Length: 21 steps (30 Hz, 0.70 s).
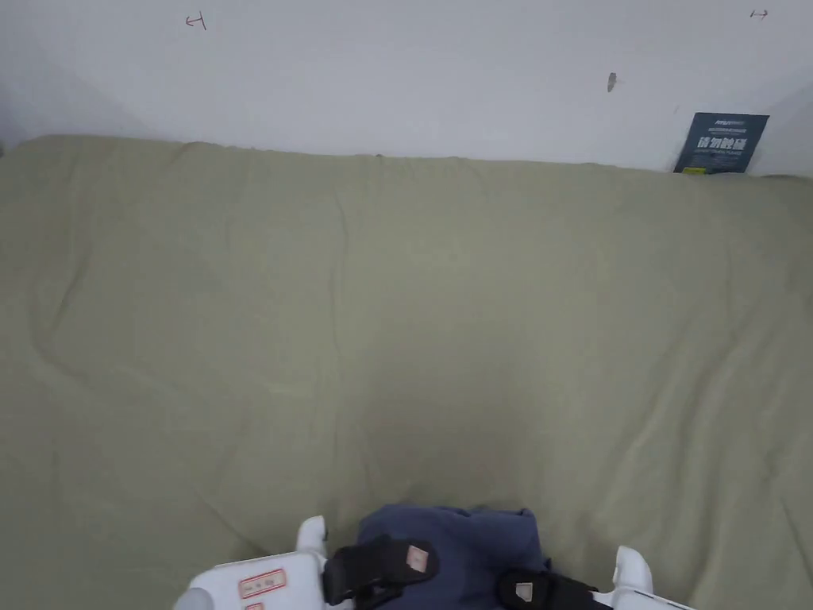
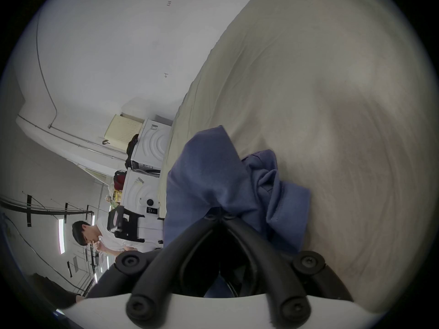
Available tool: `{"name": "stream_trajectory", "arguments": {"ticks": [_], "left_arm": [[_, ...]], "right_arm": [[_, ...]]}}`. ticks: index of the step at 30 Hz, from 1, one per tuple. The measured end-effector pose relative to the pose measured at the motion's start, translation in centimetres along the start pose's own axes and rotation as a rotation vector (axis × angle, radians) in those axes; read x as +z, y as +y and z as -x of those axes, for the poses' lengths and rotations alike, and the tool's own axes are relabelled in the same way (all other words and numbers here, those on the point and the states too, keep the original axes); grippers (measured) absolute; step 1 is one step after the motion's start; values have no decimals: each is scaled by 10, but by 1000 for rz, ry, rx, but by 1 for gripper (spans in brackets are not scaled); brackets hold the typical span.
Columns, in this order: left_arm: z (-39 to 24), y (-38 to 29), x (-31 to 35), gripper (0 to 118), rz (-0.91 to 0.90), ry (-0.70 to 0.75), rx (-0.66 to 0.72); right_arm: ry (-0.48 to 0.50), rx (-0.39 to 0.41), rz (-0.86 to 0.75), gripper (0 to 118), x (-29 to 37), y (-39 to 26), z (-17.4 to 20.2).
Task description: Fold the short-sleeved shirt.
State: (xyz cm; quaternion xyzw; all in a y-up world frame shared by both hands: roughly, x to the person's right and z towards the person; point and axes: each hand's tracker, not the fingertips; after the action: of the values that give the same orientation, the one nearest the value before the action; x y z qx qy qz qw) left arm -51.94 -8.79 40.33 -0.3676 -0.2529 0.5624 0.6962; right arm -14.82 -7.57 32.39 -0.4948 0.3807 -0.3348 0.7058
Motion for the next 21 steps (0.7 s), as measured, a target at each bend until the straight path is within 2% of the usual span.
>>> {"name": "stream_trajectory", "arguments": {"ticks": [2,3,4,5,6,8,10,13,17,19,20,21], "left_arm": [[-15,-3,-4,75,-9,113,-34],[-13,-3,-6,29,1,292,-38],[-10,-7,-11,17,9,388,-43],[-3,-3,-2,17,12,256,-2],[-10,-2,4,17,-2,251,12],[-34,-4,20,18,-4,365,-101],[-41,8,50,18,-22,399,-152],[-41,35,135,18,-107,472,-150],[-17,81,271,18,-146,697,-180],[7,105,337,18,-160,867,-120],[20,116,367,18,-175,895,-53],[34,124,400,18,-206,861,25]], "right_arm": [[9,24,-5,0,7,-4,5],[19,49,-18,0,14,-6,8],[36,63,-35,0,20,-9,10],[44,72,-45,0,28,-12,14],[43,81,-54,0,36,-16,21],[27,117,-76,0,52,-22,32],[32,123,-86,0,66,-29,40],[31,150,-96,0,83,-44,53],[-2,162,-90,0,99,-63,60],[-35,172,-97,0,106,-72,65],[-45,172,-100,0,108,-75,67],[-57,167,-108,0,110,-79,69]]}}
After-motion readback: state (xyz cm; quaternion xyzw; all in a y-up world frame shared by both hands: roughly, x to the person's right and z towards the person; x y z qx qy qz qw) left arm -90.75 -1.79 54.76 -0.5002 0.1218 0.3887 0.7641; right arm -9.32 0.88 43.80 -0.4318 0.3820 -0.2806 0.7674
